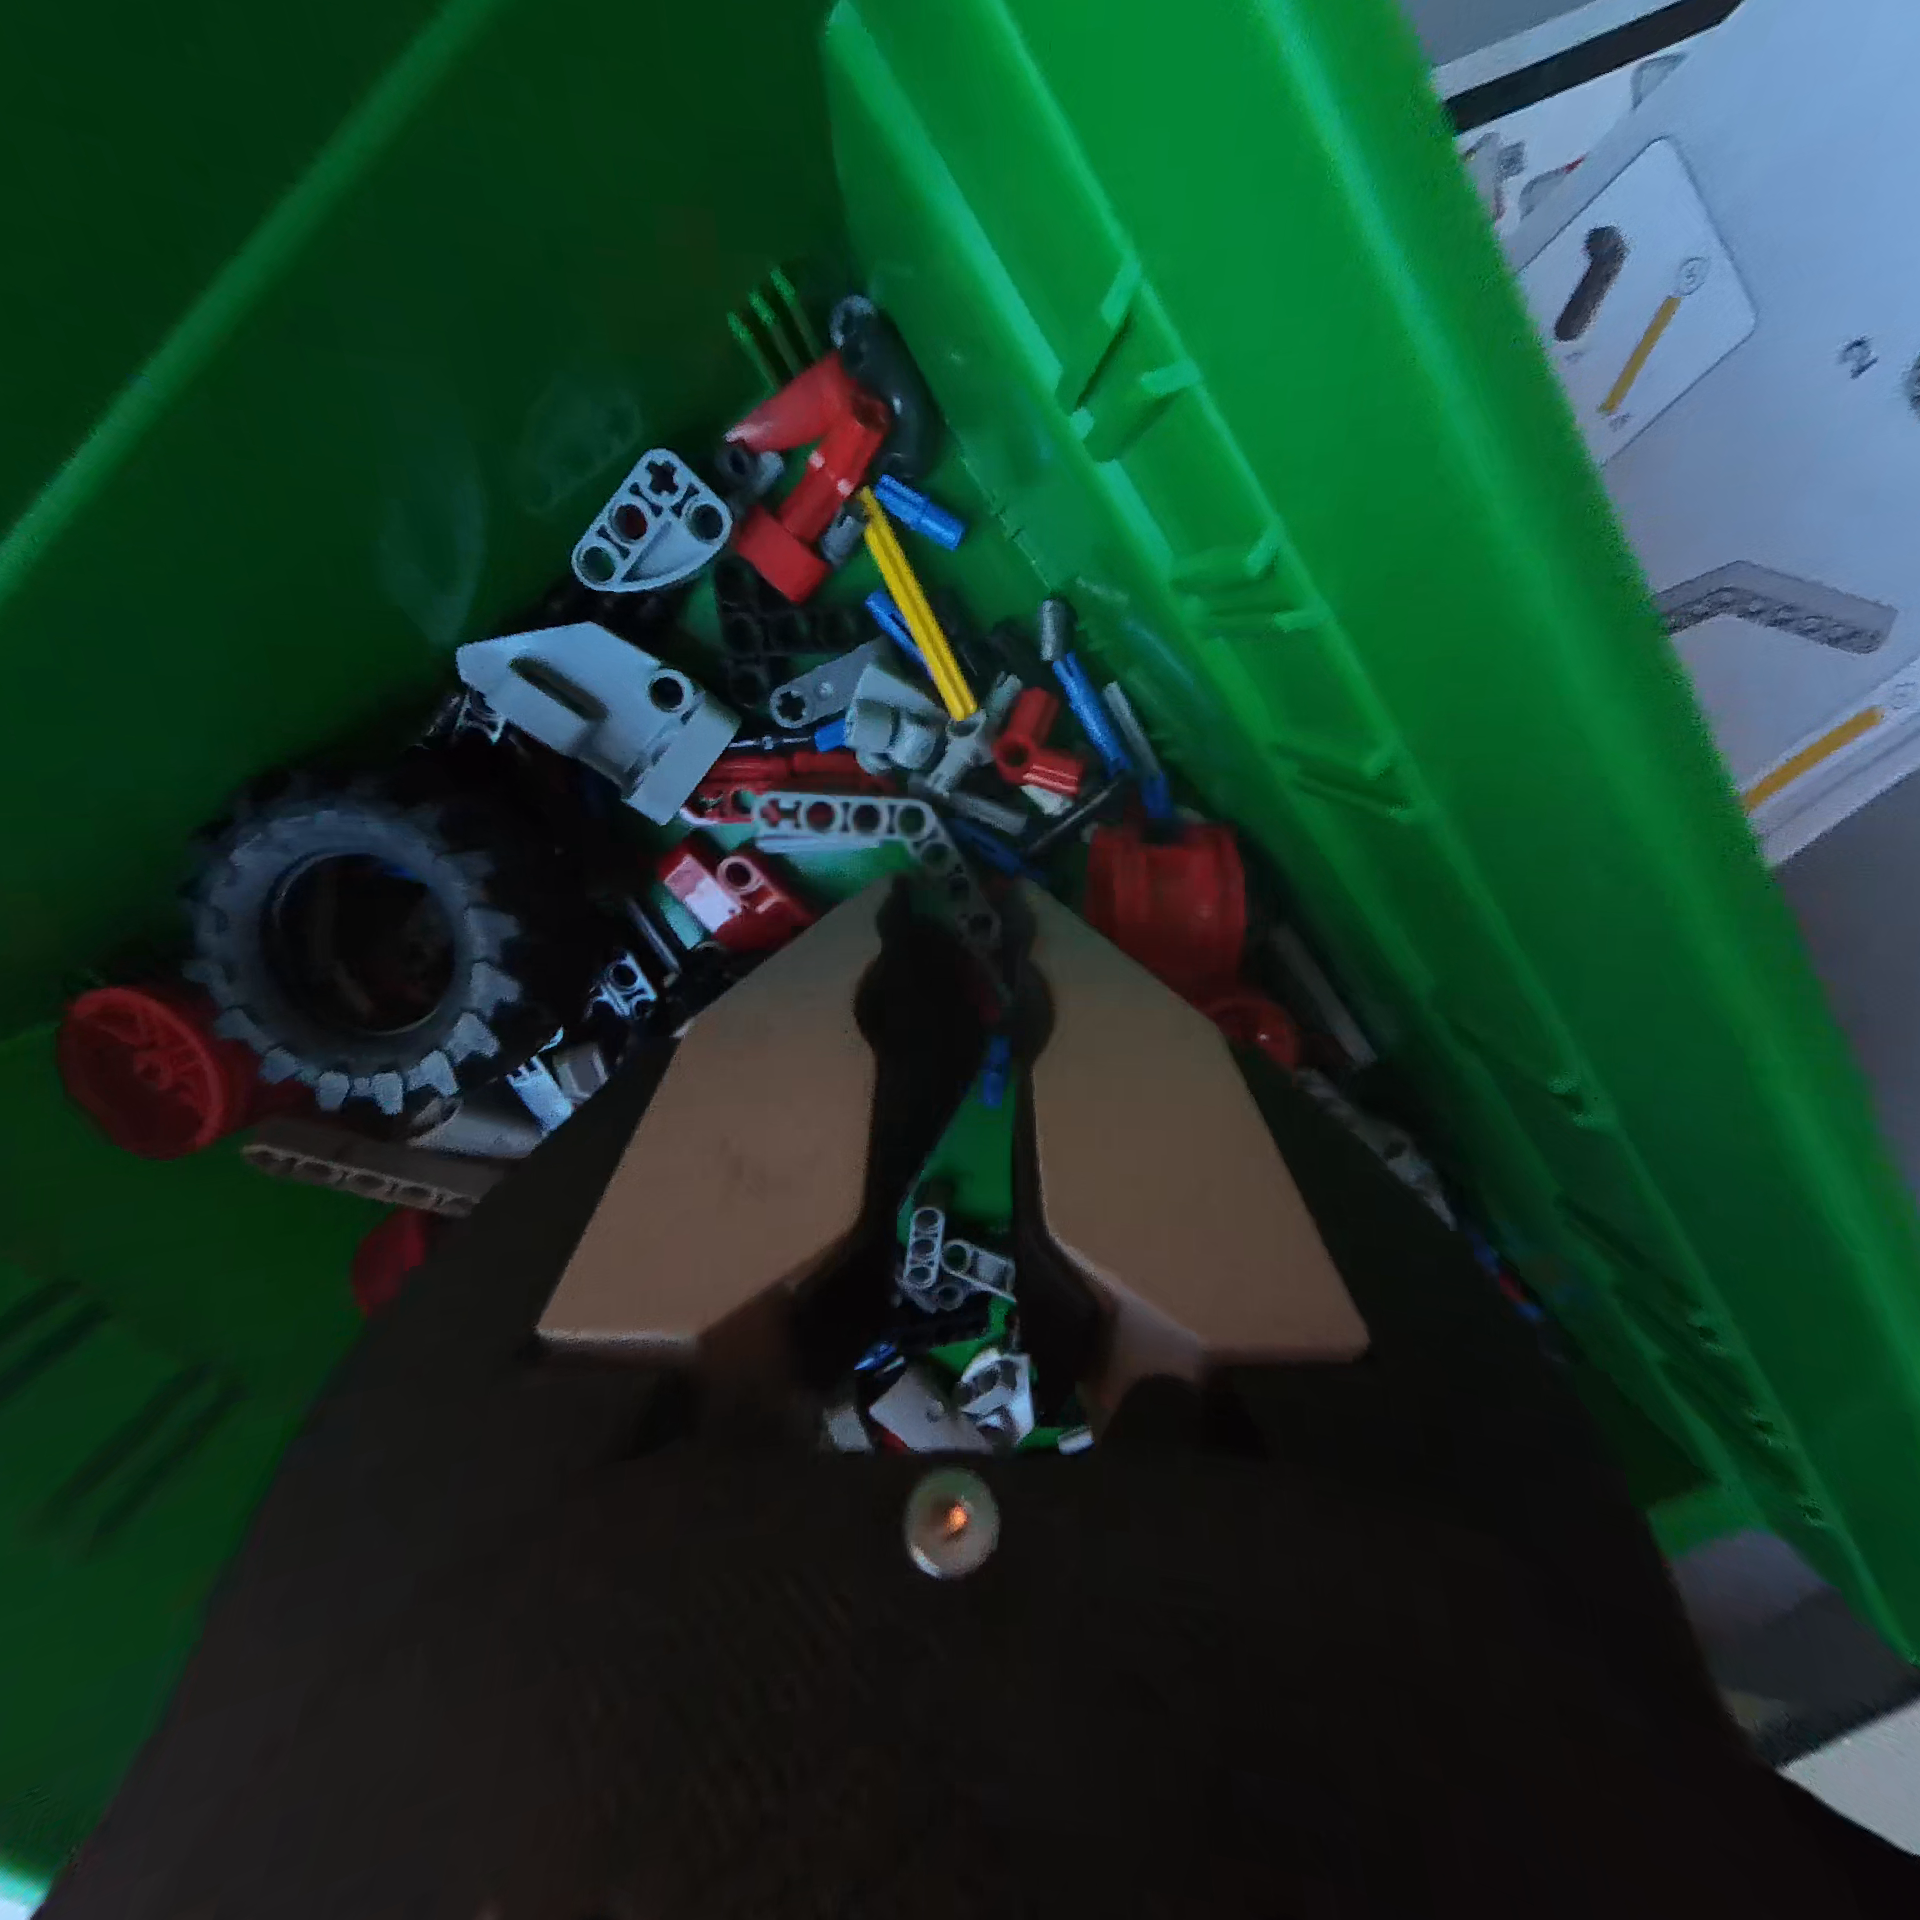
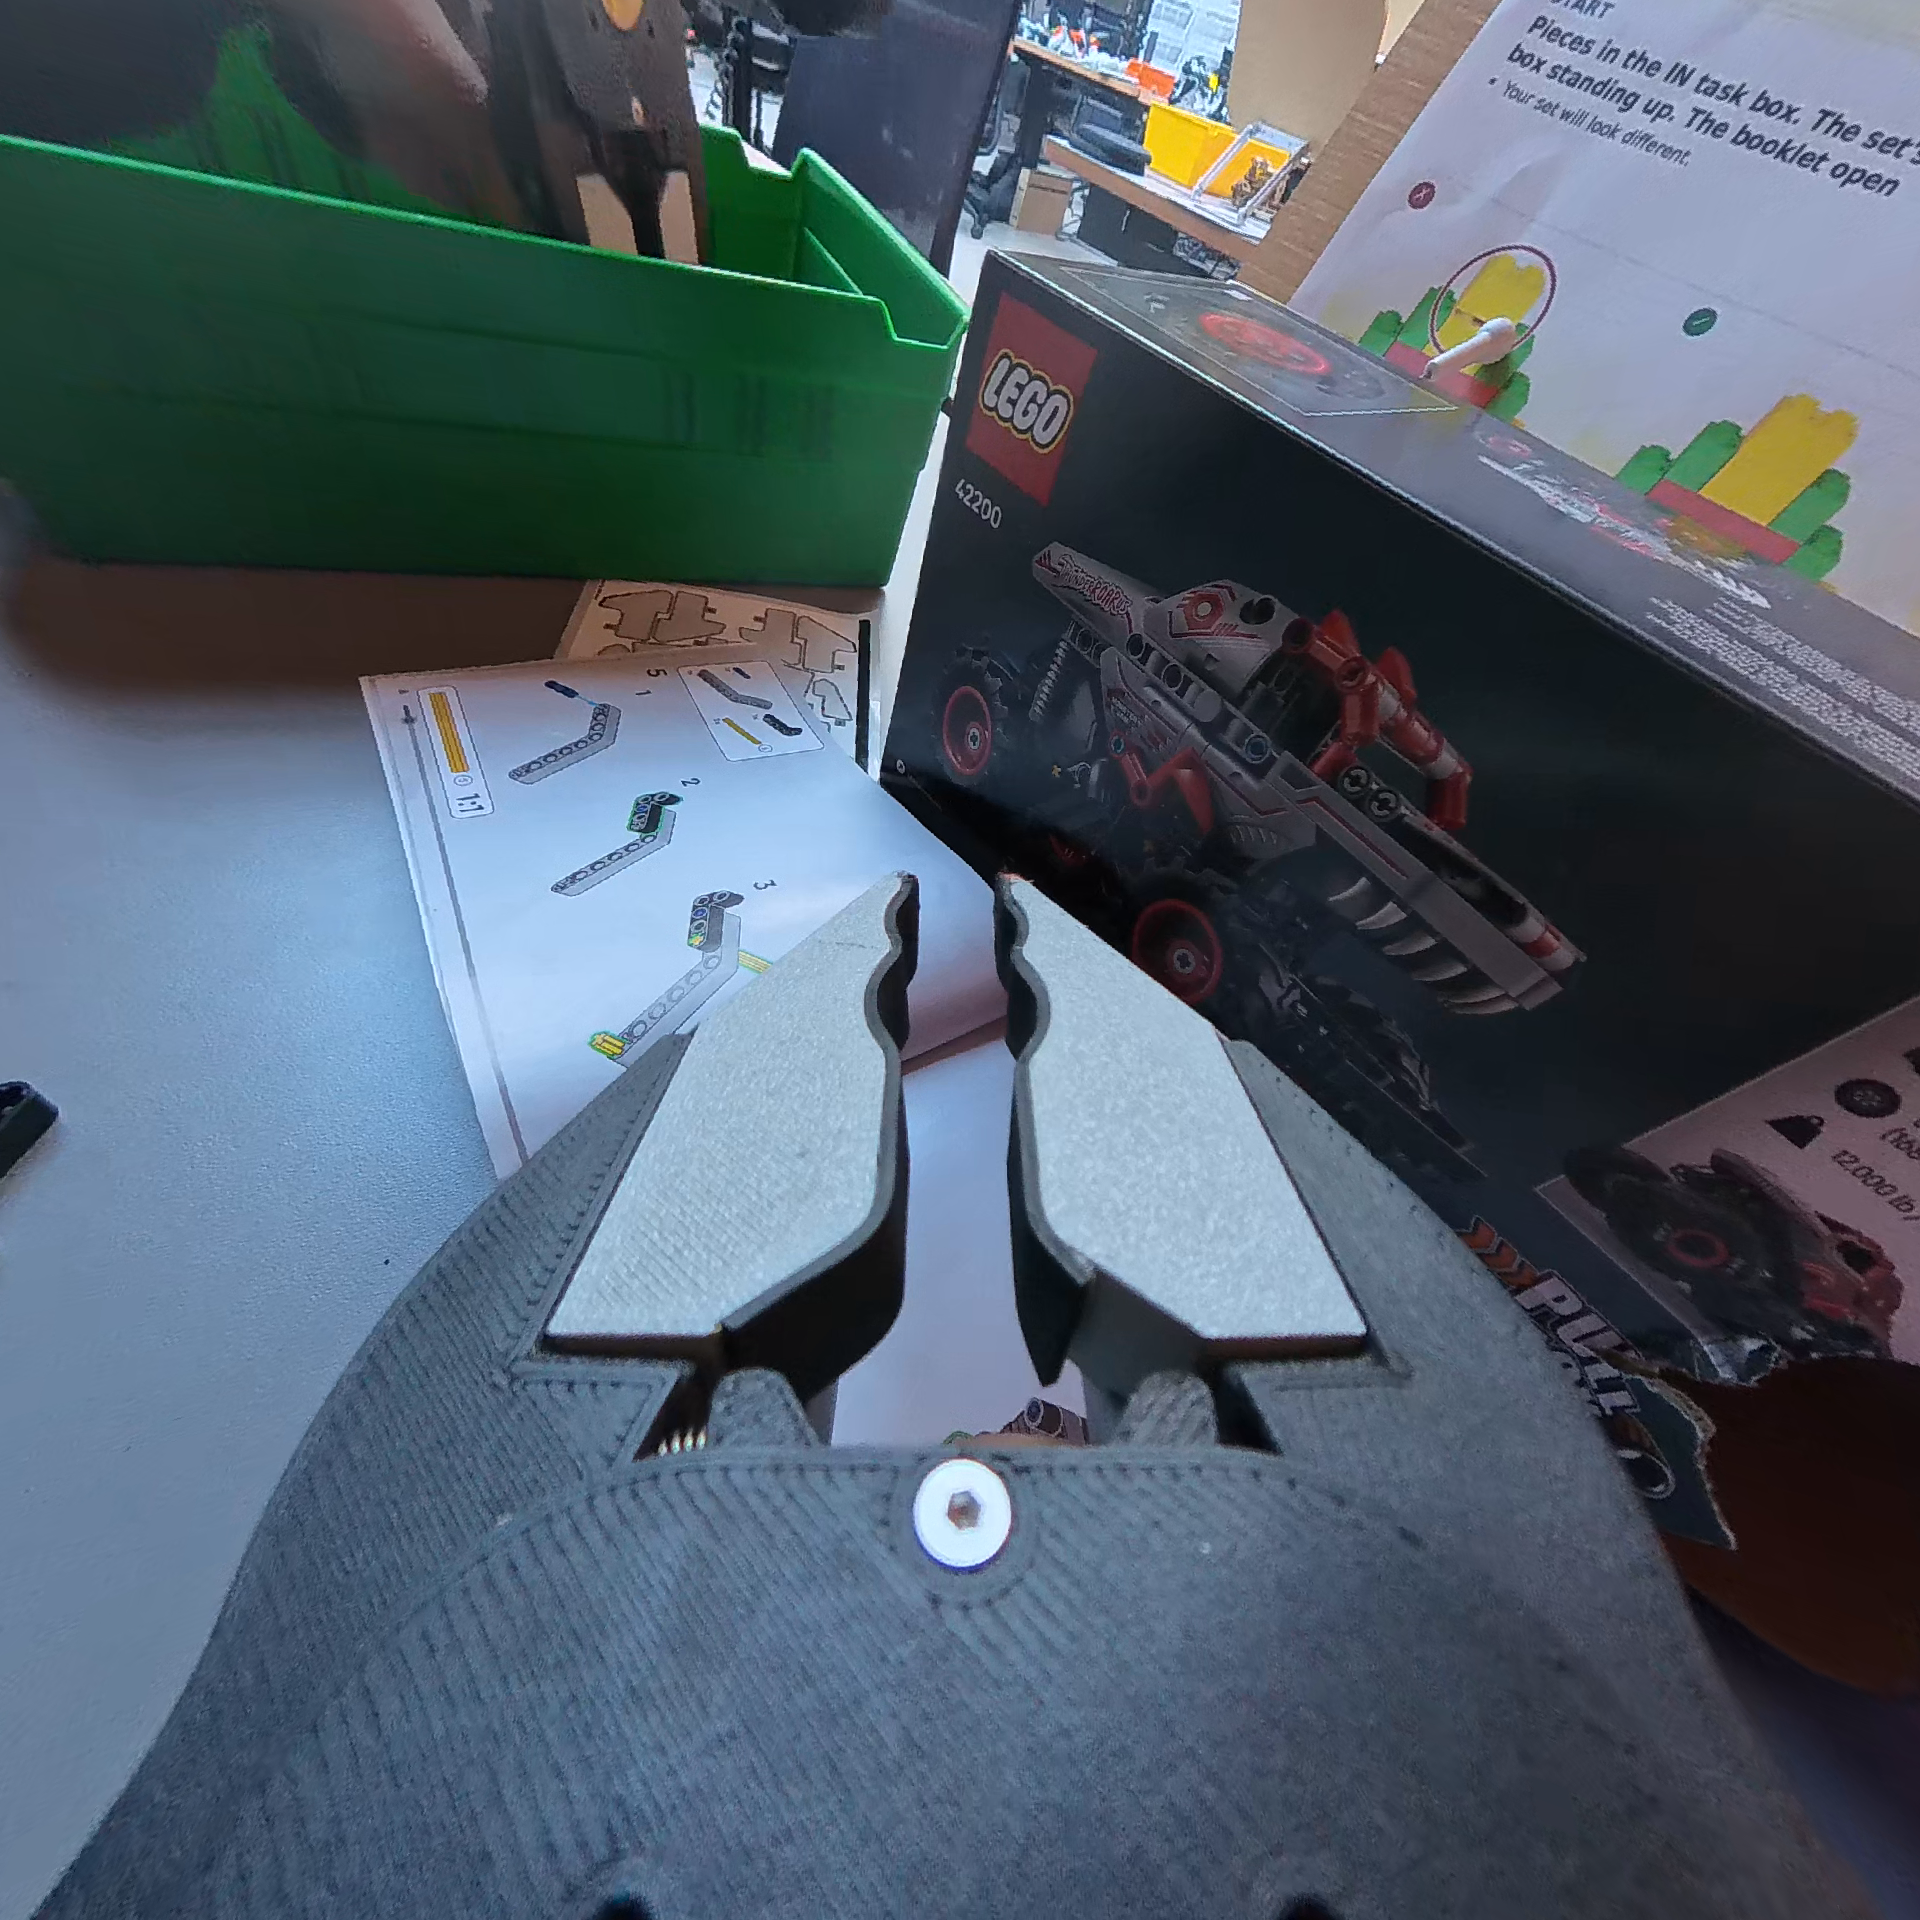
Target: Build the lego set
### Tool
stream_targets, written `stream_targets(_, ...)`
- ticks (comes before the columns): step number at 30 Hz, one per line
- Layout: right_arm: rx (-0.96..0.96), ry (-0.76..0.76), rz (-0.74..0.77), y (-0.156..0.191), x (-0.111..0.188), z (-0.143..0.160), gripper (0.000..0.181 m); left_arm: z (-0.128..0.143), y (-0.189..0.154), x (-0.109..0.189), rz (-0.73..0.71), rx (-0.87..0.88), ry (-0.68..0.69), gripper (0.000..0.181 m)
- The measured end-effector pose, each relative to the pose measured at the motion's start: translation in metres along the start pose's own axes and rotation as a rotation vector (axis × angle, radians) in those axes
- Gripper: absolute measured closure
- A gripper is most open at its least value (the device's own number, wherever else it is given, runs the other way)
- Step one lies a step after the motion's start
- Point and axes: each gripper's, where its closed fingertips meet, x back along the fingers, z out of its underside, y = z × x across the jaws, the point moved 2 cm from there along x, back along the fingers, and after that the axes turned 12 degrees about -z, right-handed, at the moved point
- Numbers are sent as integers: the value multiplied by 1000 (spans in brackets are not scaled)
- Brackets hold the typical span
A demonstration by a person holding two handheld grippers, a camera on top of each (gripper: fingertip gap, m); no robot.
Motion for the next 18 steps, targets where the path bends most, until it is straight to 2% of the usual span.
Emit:
stream_targets(6,1,-1,-10,1,0,0,171,0,4,8,-15,-19,-22,175)
stream_targets(12,1,2,-8,1,-1,0,171,2,11,15,-32,-16,-39,175)
stream_targets(18,2,5,-5,1,-1,1,171,-3,18,37,-74,-14,-108,175)
